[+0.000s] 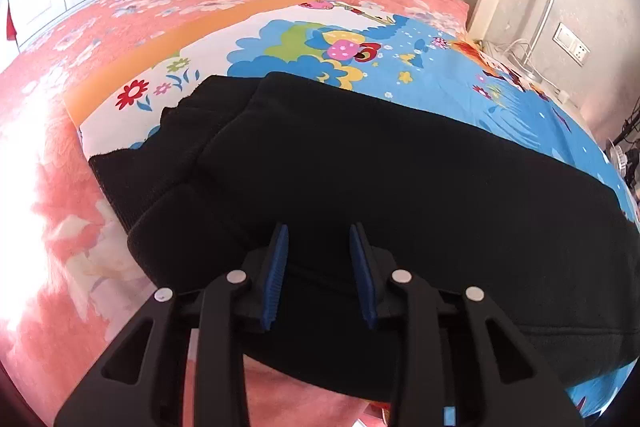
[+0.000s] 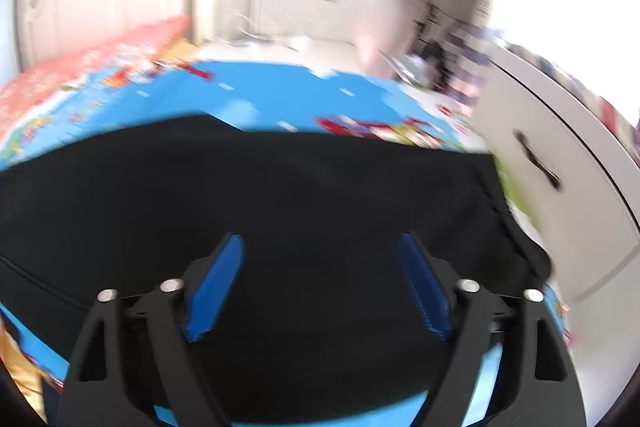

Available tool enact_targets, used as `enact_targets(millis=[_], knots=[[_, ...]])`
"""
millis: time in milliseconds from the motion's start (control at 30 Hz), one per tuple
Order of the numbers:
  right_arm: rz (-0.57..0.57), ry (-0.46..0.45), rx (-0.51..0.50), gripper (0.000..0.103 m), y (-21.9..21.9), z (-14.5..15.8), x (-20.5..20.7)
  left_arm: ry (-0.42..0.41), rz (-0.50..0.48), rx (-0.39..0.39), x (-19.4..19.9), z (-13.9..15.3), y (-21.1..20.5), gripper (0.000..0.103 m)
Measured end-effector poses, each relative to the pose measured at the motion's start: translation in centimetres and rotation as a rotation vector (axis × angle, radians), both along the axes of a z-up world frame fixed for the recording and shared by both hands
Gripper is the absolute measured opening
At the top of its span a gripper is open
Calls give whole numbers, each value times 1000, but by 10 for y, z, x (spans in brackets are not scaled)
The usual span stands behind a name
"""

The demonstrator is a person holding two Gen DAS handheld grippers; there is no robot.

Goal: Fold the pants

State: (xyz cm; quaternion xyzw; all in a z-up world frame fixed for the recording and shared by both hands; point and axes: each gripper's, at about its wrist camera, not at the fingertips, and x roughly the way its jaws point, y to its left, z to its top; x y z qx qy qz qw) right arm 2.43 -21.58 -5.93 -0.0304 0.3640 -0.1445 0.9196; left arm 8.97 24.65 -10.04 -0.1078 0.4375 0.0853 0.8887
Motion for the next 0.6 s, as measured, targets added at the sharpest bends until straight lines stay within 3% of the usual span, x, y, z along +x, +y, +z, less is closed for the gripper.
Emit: enact_targets(millis=[300, 600], knots=[[188, 54, 42, 80, 98, 4, 55, -7, -40, 3, 2, -3, 6, 30], [276, 101, 79, 80, 162, -5, 72, -6, -57, -10, 2, 1, 21, 27]])
